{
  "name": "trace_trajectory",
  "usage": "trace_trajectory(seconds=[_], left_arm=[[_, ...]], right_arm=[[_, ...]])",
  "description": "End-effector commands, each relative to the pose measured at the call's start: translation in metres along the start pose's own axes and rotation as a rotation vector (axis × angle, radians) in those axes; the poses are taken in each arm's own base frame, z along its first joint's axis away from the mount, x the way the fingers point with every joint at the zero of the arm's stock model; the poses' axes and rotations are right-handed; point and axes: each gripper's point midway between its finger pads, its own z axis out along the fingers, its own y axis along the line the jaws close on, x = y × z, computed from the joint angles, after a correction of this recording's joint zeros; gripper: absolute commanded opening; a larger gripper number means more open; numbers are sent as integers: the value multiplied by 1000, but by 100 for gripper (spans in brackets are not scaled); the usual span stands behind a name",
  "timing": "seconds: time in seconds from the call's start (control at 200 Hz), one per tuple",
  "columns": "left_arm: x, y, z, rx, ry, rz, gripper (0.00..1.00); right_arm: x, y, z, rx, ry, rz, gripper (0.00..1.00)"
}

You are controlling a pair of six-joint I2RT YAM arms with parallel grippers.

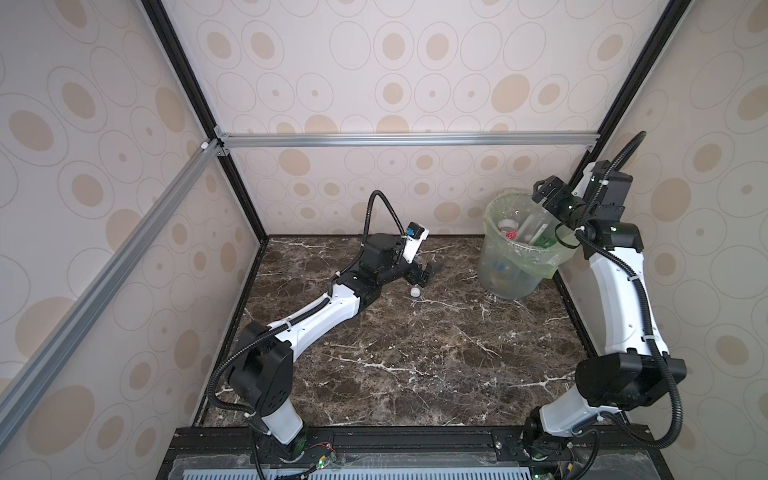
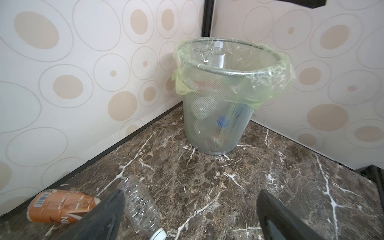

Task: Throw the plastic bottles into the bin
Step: 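Lower the left gripper onto the orange coffee bottle while the right returns toward the table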

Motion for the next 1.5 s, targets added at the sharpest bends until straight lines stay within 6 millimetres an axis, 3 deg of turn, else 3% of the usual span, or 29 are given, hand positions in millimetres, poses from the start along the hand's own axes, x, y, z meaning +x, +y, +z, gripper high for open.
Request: trace_trajectory(seconds=[0.0,0.13,0.315,0.495,0.735,0.815,0.85,0.95,1.11,1.295,1.495], left_arm=[[-19,19,0,-127,4,47,99],[-13,56,0,-333,55,31,99],[14,77,13,-407,206,-8,99],[45,128,12,-523,276,-222,99],[60,184,0,-725,218,-386,99],[77,204,3,-799,236,-512,99],[86,212,5,-828,250,-577,99],[110,224,29,-831,296,-717,99],[125,231,62,-822,262,-881,99],[159,250,71,-867,214,-1063,99],[171,258,91,-828,166,-1097,99]], right_arm=[[0,4,-4,-21,4,-12,100],[0,12,-13,-54,4,-29,100],[20,40,-25,-152,35,-82,100],[80,77,-25,-230,115,-214,100],[169,109,-14,-305,259,-350,100],[189,106,-3,-309,295,-351,100],[205,113,-2,-323,324,-361,100],[229,115,5,-326,375,-379,100],[253,114,11,-327,424,-390,100],[259,104,11,-301,427,-409,100],[267,106,14,-322,449,-404,100]])
